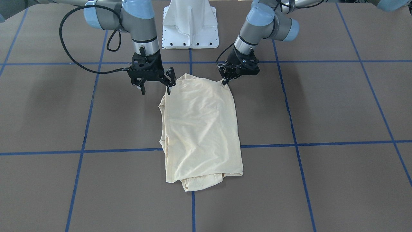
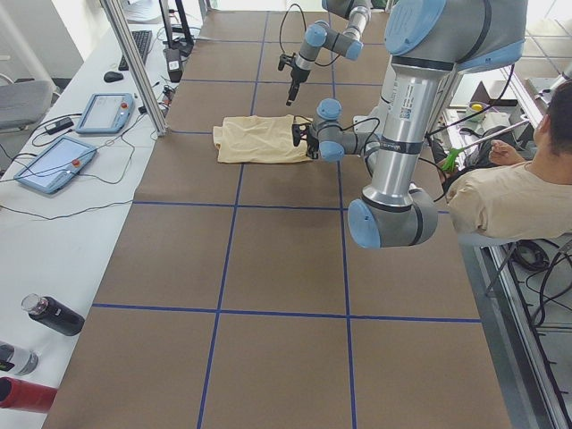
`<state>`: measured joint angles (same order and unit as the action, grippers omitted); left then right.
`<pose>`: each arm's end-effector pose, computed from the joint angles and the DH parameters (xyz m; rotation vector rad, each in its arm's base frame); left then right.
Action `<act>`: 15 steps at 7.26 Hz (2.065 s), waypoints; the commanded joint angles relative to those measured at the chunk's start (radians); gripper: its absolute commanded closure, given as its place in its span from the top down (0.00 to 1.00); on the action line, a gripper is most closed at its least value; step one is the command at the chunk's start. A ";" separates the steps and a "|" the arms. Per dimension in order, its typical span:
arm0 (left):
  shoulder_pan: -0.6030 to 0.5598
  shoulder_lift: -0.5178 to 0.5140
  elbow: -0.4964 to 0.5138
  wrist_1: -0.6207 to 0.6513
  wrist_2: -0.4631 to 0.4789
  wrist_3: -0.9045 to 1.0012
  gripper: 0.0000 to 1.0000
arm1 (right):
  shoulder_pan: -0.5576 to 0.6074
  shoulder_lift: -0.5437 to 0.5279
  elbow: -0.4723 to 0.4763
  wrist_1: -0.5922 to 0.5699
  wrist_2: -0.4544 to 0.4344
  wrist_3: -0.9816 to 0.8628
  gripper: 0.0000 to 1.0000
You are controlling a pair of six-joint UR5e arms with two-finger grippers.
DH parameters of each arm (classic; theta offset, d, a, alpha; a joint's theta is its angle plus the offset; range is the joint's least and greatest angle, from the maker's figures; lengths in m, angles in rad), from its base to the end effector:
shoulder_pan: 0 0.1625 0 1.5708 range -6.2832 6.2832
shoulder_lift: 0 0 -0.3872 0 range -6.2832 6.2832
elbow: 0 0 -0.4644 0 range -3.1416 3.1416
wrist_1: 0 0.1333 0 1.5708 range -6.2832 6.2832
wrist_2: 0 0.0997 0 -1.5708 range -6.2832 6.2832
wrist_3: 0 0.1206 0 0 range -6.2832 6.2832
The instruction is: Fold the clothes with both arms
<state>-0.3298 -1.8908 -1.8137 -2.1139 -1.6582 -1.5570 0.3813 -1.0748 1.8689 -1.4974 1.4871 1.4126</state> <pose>0.5909 -0.3320 0.2469 0.1121 1.1052 -0.2346 -0.5647 -0.3809 0.1735 0.3074 -0.8169 0.2451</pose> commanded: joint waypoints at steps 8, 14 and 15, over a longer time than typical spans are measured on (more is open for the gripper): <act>0.000 0.001 -0.004 -0.001 0.002 0.000 0.00 | -0.091 0.009 -0.142 0.101 -0.114 0.134 0.57; 0.000 0.001 -0.004 -0.001 0.000 0.000 0.00 | -0.093 0.012 -0.139 0.103 -0.116 0.138 0.29; 0.000 0.002 -0.004 -0.001 0.000 0.000 0.00 | -0.099 0.010 -0.139 0.102 -0.125 0.138 0.30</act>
<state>-0.3298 -1.8895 -1.8177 -2.1154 -1.6580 -1.5570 0.2870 -1.0633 1.7291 -1.3949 1.3690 1.5508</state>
